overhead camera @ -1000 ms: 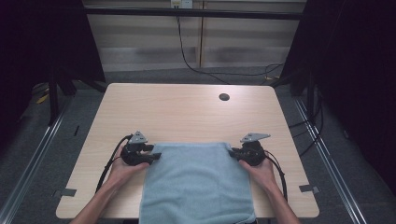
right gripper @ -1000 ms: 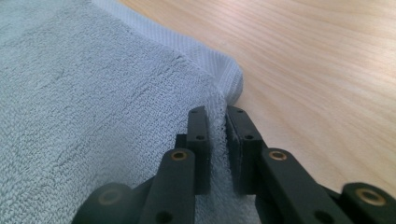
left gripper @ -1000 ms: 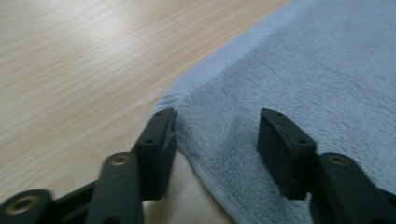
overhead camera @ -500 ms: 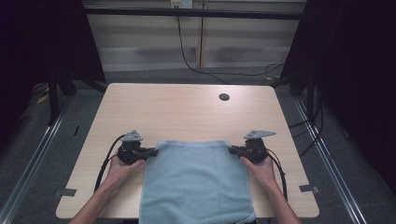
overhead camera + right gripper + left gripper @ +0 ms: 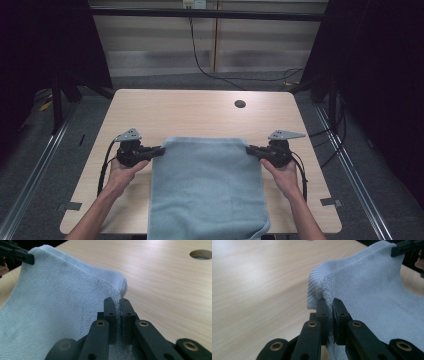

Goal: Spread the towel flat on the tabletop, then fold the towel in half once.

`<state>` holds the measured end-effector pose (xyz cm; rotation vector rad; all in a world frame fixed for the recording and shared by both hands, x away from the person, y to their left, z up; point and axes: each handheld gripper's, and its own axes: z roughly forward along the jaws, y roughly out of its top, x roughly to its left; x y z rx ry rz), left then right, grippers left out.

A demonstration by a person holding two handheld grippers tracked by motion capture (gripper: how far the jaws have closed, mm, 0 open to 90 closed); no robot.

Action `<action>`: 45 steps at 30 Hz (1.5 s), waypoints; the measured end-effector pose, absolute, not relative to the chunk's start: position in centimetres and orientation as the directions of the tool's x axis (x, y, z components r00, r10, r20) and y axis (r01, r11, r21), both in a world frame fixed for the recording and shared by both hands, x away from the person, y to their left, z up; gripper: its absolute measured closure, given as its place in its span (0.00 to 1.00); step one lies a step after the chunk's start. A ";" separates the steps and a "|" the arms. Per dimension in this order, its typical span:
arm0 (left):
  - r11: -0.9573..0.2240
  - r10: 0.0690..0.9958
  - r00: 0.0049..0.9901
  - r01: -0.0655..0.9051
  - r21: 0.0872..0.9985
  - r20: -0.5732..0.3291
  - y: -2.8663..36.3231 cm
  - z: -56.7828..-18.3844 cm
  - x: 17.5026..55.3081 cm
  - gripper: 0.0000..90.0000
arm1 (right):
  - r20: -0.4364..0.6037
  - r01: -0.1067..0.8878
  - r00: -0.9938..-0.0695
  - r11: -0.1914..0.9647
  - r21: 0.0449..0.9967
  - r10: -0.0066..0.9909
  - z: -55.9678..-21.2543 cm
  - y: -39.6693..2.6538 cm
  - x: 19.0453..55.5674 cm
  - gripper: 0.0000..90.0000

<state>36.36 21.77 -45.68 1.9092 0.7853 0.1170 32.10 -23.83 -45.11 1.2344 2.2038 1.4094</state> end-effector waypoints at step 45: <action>-0.158 0.638 0.766 0.234 0.959 -0.081 20.5 -28.5 42.0 0.95 | 0.081 0.231 -0.553 0.059 0.971 0.829 -25.6 -25.0 39.1 0.96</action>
